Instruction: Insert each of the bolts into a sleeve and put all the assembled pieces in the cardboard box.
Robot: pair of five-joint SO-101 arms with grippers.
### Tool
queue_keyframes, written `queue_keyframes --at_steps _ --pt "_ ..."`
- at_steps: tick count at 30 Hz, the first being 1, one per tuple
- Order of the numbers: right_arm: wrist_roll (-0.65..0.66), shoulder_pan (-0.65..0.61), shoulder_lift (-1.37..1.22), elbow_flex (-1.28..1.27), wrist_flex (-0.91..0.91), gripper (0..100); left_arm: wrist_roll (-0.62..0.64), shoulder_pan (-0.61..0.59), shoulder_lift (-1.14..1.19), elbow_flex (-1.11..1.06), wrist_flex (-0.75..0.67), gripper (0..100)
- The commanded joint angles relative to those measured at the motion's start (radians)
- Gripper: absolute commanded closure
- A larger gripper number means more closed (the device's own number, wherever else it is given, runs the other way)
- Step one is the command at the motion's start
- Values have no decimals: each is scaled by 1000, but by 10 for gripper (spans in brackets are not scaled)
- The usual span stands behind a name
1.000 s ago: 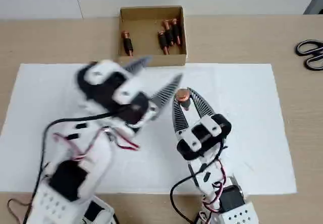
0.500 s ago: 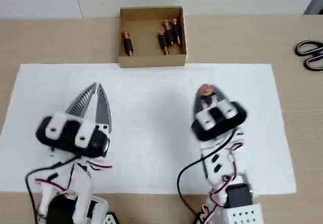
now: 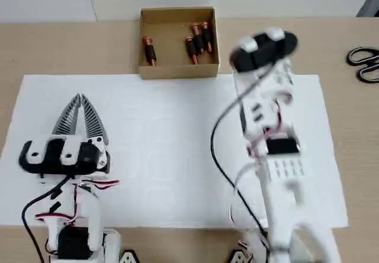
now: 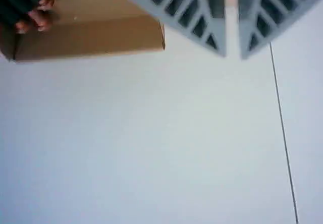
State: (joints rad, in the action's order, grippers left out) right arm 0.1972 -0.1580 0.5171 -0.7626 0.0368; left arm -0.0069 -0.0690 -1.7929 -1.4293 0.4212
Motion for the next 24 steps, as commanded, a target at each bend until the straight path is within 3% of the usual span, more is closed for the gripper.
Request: queue_keyframes --at_steps 1,17,24 --pt "8 -42 -231 232 110 995 12 -8 -9 5 -25 994" --pt "5 -82 -1234 1370 97 995 17 -8 -9 5 -25 994" --pt "3 -186 -1504 1718 -79 995 15 -8 -9 4 -25 994"
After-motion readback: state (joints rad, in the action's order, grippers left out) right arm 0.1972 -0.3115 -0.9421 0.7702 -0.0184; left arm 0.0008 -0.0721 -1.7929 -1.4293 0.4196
